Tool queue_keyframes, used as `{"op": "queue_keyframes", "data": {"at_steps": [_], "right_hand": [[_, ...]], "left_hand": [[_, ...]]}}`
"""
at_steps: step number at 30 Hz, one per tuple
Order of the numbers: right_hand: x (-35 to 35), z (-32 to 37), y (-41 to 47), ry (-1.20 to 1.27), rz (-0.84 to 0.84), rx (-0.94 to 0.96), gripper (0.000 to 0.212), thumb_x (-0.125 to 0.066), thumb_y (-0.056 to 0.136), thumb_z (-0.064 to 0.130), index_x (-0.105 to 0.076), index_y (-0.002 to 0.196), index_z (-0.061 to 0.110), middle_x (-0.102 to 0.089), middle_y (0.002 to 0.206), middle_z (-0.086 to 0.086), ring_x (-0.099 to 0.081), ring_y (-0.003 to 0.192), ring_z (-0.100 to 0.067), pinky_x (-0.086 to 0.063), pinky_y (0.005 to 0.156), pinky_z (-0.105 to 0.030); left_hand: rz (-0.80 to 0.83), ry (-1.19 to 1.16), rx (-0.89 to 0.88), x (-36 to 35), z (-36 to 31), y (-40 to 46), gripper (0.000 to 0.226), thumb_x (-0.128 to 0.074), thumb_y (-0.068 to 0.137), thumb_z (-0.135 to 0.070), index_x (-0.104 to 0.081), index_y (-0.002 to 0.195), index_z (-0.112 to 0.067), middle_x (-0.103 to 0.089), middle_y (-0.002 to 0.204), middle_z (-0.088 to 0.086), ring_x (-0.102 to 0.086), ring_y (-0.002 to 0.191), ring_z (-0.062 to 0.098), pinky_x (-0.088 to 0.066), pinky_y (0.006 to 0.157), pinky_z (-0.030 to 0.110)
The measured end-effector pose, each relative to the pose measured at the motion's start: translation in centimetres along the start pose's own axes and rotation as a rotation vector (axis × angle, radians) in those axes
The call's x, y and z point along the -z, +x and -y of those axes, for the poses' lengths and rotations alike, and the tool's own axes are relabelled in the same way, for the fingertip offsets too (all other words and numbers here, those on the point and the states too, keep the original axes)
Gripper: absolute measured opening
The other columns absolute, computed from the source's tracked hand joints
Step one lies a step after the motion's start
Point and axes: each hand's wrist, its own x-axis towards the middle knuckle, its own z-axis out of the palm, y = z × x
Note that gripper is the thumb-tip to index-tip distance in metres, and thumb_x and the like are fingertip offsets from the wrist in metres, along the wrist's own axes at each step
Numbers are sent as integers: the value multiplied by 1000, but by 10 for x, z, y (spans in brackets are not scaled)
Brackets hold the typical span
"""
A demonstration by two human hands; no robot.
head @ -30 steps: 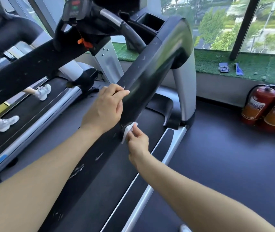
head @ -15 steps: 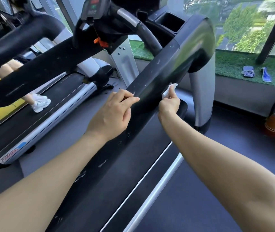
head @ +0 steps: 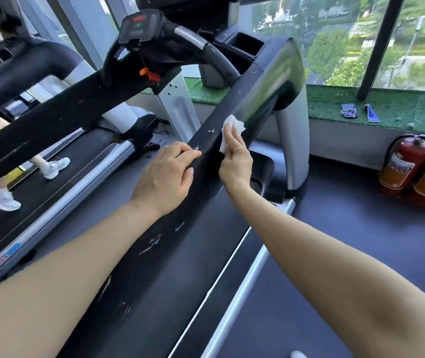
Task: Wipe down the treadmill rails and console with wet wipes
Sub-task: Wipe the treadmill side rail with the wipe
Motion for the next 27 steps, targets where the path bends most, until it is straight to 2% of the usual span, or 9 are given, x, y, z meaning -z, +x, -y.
{"op": "queue_keyframes", "data": {"at_steps": [6,10,13,16,19,23,26,27], "right_hand": [[-20,-15,-82,-2,35,64,66,-34,87,-20,-52,136,20,-35,150,11,-26,136,5,-16,107,-3],[-32,-21,-138,-52,104,131,67,-35,85,-21,-49,137,19,-30,148,14,-24,139,2,-18,114,-14],[-37,-25,-163,-34,118,127,63,-36,85,-21,-49,137,13,-30,147,13,-27,136,3,-22,115,-18],[-35,-25,-152,0,122,112,58,-39,88,-19,-51,136,14,-31,148,11,-29,135,3,-26,114,-21],[-29,-20,-115,2,57,34,62,-38,88,-20,-51,136,16,-31,151,6,-30,135,0,-20,107,-5],[-14,-25,-48,34,-36,-143,63,-33,92,-14,-45,140,24,-30,152,10,-30,135,-2,-22,96,2],[-10,-31,-24,105,-74,-194,51,-36,97,-2,-44,141,23,-34,151,7,-33,138,-10,-23,112,-17],[-11,-29,-30,108,-69,-214,51,-36,97,-2,-43,141,23,-32,152,9,-33,137,-9,-23,113,-18]], "left_hand": [[41,-15,37,14,9,-34,40,-54,91,-11,-54,131,-8,-51,123,8,-47,113,29,-40,99,42],[79,-23,15,18,12,-46,41,-52,91,-10,-52,132,-8,-50,125,9,-46,114,31,-38,101,41],[78,-45,10,18,16,-48,41,-51,92,-9,-51,133,-9,-49,127,7,-45,116,29,-36,102,36],[39,-59,9,13,17,-51,41,-49,94,-8,-51,134,-10,-49,127,5,-44,116,27,-37,101,36],[15,-13,-8,9,15,-52,41,-49,92,-7,-52,133,-9,-50,124,5,-44,111,25,-41,96,38],[7,5,-20,9,14,-52,43,-43,92,-14,-53,133,-10,-47,123,1,-41,110,21,-44,94,36],[0,20,-30,9,13,-53,45,-37,91,-21,-53,133,-11,-43,122,-5,-41,108,19,-47,91,39],[-2,24,-34,9,13,-53,47,-35,91,-23,-53,133,-12,-42,122,-7,-41,107,19,-48,90,39]]}}
